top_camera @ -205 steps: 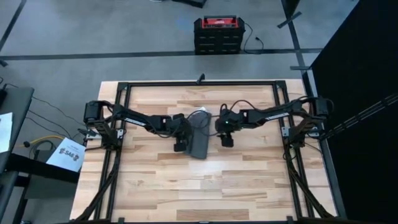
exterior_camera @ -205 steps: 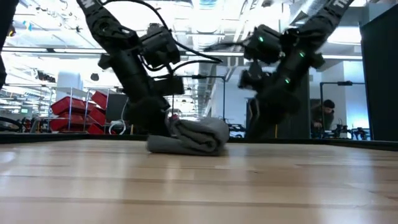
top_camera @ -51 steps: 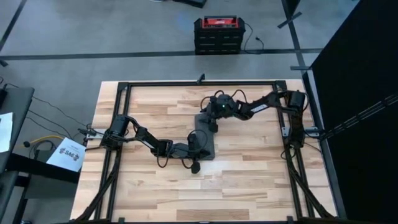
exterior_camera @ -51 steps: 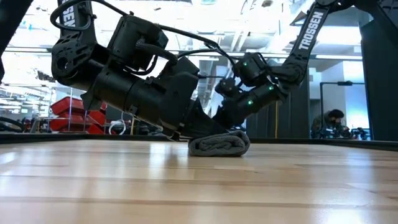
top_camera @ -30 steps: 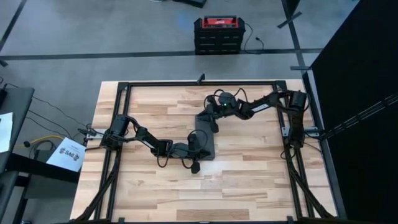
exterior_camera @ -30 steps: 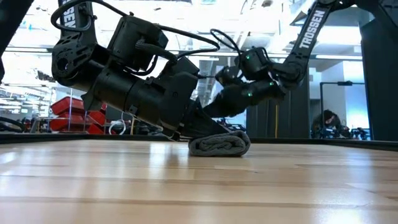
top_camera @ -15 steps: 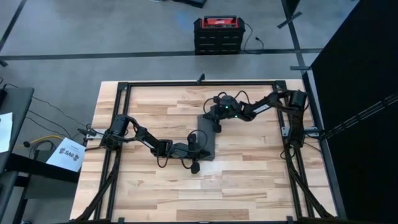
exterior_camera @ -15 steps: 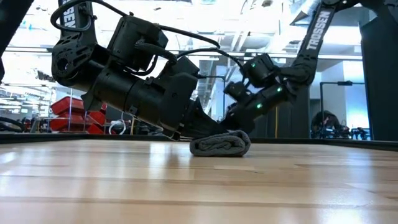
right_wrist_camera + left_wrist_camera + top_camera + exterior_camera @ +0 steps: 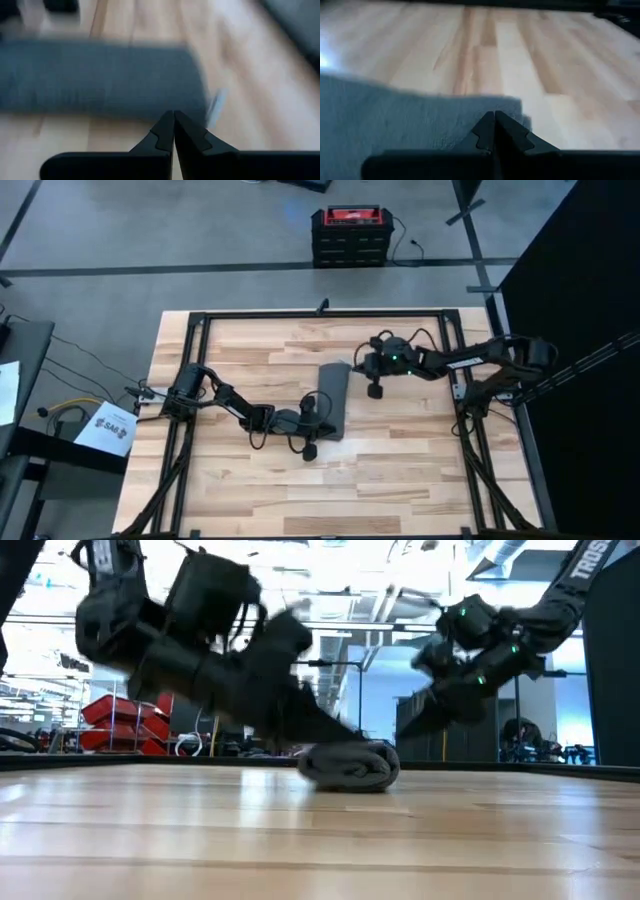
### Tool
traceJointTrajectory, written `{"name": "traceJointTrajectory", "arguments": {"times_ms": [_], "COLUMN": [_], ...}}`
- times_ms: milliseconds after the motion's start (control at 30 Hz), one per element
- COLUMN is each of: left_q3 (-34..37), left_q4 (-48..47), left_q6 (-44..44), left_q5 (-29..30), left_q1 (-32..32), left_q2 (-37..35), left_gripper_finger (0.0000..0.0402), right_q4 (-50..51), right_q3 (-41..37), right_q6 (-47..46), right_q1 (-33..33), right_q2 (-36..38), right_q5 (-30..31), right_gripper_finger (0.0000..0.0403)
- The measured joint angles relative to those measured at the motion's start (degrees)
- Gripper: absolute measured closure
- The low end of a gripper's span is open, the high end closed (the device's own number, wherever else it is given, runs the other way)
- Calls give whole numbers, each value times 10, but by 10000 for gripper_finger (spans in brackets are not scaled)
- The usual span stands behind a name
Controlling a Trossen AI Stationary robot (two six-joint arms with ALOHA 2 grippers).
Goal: Roll towel
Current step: Roll the gray towel
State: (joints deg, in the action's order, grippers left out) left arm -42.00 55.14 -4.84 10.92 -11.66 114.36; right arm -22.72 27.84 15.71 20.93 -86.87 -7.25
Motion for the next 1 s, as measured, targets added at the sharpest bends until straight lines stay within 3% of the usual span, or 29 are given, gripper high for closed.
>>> {"name": "traceJointTrajectory", "arguments": {"times_ms": [200, 333, 500, 633, 800, 1000], "left_q3": [-3, -4, 1, -1, -11, -19], "left_q4": [-104, -182, -253, -194, -115, -109], "left_q6": [106, 139, 122, 105, 98, 102], "left_q5": [6, 35, 14, -63, -102, -103], "left_q1": [22, 84, 190, 245, 260, 260], "left_q2": [-140, -178, -130, -67, -4, 8], "left_gripper_finger": [402, 402, 402, 402, 402, 402], "right_q4": [-25, -37, -46, -40, -33, -30], "right_q3": [13, 39, 72, 91, 104, 111], "right_q6": [-3, -2, 7, 9, 13, 23], "right_q1": [12, 18, 18, 18, 15, 11], "right_q2": [-72, -124, -178, -190, -192, -193], "right_q5": [3, 3, 1, -1, -2, -7], "right_gripper_finger": [403, 403, 403, 403, 403, 403]}}
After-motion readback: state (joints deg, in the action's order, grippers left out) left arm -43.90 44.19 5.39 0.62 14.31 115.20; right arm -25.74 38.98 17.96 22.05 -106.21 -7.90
